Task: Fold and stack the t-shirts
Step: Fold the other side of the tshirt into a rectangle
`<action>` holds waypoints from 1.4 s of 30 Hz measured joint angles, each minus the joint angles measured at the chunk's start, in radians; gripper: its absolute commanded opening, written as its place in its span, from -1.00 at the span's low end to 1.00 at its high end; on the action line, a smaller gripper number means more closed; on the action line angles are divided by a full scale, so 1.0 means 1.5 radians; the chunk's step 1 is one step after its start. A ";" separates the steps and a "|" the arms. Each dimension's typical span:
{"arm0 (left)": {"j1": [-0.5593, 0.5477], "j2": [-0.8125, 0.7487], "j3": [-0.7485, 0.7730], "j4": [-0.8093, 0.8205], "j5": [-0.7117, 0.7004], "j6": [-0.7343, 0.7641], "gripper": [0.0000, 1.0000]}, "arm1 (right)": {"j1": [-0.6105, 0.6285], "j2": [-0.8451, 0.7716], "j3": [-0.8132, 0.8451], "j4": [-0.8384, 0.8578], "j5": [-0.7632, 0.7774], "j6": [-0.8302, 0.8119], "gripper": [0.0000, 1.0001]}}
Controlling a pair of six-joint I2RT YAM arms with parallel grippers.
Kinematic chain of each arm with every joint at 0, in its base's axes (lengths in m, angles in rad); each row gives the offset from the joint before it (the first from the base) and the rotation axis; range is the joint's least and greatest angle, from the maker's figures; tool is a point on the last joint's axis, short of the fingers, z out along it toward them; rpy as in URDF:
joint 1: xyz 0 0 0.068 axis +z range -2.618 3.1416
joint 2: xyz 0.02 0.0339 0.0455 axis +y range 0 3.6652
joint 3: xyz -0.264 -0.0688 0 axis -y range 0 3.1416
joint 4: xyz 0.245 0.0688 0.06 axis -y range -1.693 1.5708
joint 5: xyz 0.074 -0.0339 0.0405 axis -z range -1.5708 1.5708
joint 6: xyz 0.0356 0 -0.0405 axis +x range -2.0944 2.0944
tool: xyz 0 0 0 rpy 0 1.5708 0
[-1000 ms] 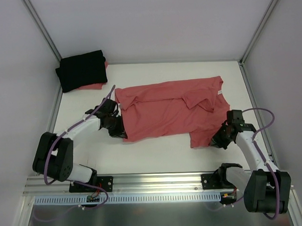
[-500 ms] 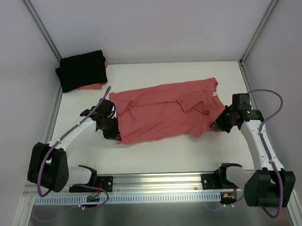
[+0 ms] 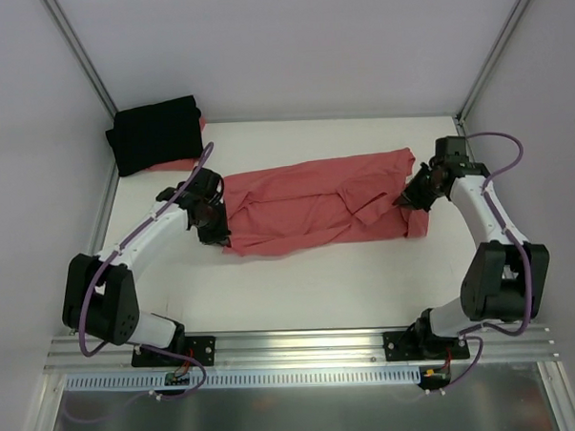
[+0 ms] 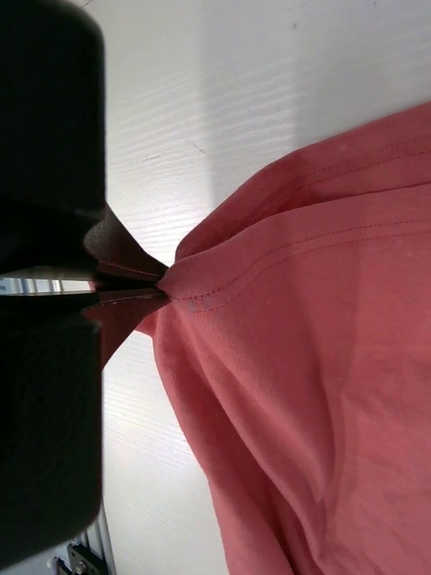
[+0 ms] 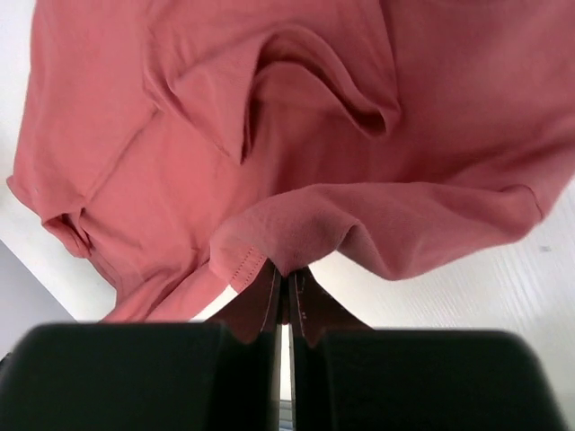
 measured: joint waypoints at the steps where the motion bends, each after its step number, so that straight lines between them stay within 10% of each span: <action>1: 0.001 0.006 0.006 -0.002 -0.003 0.000 -1.00 | 0.000 0.018 0.012 0.006 -0.004 0.000 -1.00; 21: 0.035 0.104 0.089 -0.027 -0.012 0.000 -1.00 | 0.003 0.305 0.279 0.040 -0.047 0.002 -0.99; 23: 0.039 0.110 0.099 -0.033 -0.012 0.000 -1.00 | 0.004 0.332 0.297 0.043 -0.050 0.002 -0.67; 24: 0.040 0.113 0.104 -0.034 -0.012 0.000 -1.00 | 0.005 0.346 0.305 0.044 -0.052 0.003 0.36; 25: 0.043 0.116 0.108 -0.034 -0.012 0.000 -1.00 | 0.005 0.359 0.311 0.047 -0.053 0.008 0.98; 42: 0.069 0.185 0.146 -0.037 -0.007 -0.006 -1.00 | 0.024 0.397 0.326 0.051 -0.079 -0.020 0.99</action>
